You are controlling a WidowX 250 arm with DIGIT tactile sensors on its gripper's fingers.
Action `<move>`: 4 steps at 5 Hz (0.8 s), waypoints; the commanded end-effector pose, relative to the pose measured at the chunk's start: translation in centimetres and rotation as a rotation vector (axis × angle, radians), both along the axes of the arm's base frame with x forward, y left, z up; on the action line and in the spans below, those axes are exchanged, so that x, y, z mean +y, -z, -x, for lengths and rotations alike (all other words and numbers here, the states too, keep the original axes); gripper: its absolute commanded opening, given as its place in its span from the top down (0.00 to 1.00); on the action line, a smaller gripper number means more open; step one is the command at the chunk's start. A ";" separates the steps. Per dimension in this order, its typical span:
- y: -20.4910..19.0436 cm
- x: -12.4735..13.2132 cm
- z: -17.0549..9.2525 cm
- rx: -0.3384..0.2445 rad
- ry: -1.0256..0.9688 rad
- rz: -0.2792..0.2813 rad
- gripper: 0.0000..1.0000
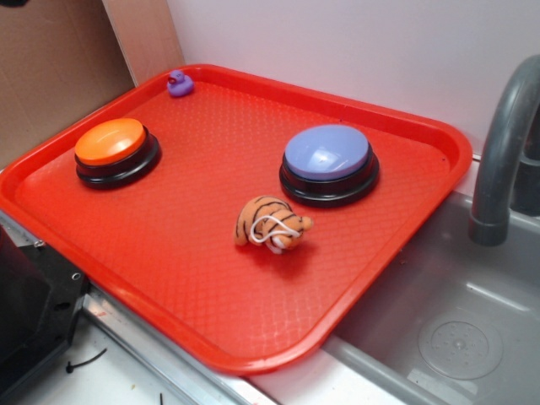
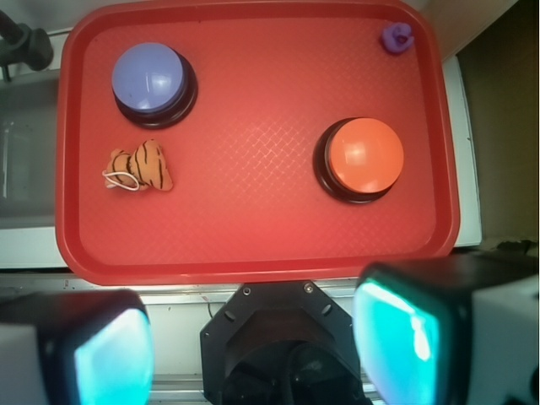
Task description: Push the orange button.
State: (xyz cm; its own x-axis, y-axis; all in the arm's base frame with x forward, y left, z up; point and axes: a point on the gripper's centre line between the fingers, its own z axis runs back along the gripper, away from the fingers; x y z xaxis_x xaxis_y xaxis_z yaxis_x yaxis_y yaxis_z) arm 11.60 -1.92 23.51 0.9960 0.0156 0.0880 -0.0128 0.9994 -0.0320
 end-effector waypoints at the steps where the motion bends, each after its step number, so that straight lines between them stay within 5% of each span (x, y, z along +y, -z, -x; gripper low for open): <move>1: 0.0 0.0 0.0 0.000 0.000 0.000 0.00; 3: 7.3 8.1 -9.0 -0.075 -0.130 -0.025 0.00; 4: 9.9 9.9 -9.1 -0.063 -0.190 -0.043 0.00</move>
State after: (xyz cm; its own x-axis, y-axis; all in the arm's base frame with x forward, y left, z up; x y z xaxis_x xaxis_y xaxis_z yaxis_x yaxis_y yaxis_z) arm 20.45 7.52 12.82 0.9742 0.1907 0.1210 -0.1923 0.9813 0.0014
